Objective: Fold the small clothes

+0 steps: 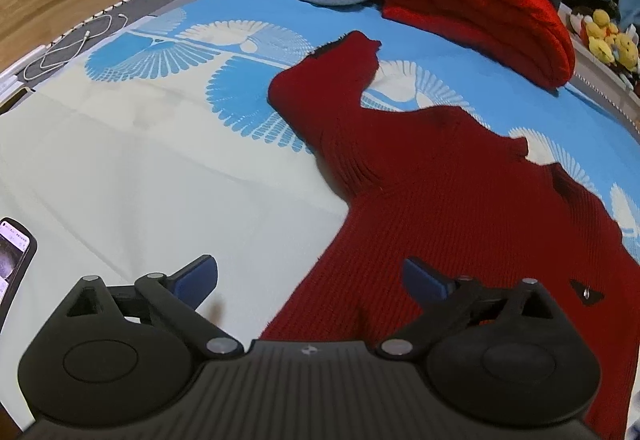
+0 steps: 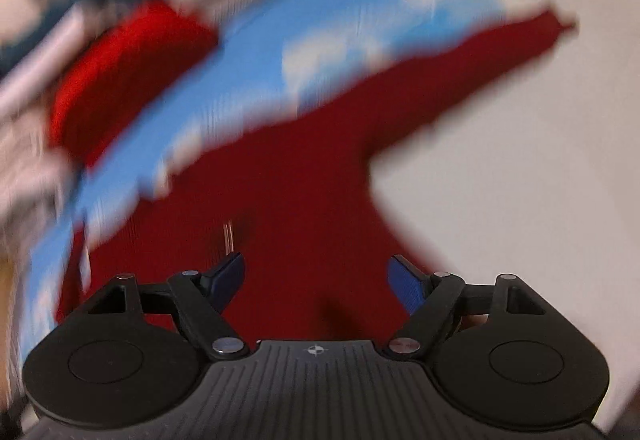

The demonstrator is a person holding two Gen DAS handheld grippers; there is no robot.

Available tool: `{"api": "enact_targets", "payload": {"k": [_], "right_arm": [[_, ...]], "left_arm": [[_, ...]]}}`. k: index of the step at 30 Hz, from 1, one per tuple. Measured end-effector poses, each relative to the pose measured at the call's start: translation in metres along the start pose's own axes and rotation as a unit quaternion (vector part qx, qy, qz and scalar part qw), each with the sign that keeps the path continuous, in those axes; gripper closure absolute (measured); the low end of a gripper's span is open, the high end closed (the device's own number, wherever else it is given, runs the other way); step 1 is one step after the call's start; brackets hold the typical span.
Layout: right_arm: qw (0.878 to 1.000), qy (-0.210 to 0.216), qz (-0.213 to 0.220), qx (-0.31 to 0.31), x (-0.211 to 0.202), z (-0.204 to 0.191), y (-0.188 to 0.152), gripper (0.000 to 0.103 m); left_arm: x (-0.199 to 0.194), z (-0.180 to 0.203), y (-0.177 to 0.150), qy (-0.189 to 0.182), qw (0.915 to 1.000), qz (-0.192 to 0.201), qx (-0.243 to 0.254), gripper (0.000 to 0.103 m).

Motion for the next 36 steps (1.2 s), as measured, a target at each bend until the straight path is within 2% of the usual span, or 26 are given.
{"api": "enact_targets", "payload": {"k": [3, 5, 7, 8, 12, 17, 23, 27, 36], "right_arm": [[0.999, -0.012, -0.037, -0.027, 0.015, -0.014, -0.045, 0.023], [0.995, -0.032, -0.006, -0.090, 0.014, -0.031, -0.052, 0.021], [0.988, -0.029, 0.005, -0.152, 0.016, -0.049, -0.051, 0.022], [0.986, -0.023, 0.010, -0.162, 0.016, -0.054, -0.049, 0.022], [0.985, -0.022, 0.018, -0.168, 0.018, -0.059, -0.044, 0.021], [0.989, -0.018, -0.019, -0.145, 0.034, -0.047, -0.041, 0.021], [0.993, -0.048, 0.005, -0.106, 0.028, -0.026, -0.023, 0.021], [0.995, -0.058, 0.003, -0.086, 0.030, -0.015, -0.021, 0.021], [0.993, -0.063, -0.012, -0.095, 0.034, -0.015, -0.026, 0.021]], "left_arm": [[-0.005, 0.008, -0.006, -0.003, 0.9997, 0.006, 0.024, 0.001], [-0.007, 0.013, -0.010, -0.007, 0.9992, 0.011, 0.038, 0.001], [-0.009, 0.017, -0.013, -0.013, 0.9985, 0.013, 0.051, 0.001], [-0.009, 0.018, -0.014, -0.016, 0.9983, 0.013, 0.055, 0.001], [-0.004, 0.017, -0.012, -0.005, 0.9982, 0.014, 0.058, 0.001], [0.004, 0.009, -0.005, 0.005, 0.9988, 0.010, 0.048, 0.001], [0.008, 0.002, 0.000, 0.014, 0.9989, 0.009, 0.044, 0.001], [0.011, 0.000, 0.002, 0.021, 0.9990, 0.006, 0.039, 0.001], [0.011, 0.001, 0.001, 0.023, 0.9987, 0.009, 0.045, 0.001]]}}
Point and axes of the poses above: each gripper's, at about its wrist camera, not at the fingertips, and x roughly the way its jaws point, z to its right, y to its top, the point moved 8 cm from there along x, roughly the way its jaws point, and after that the axes turned 5 degrees about -x, right-handed, at the moved point
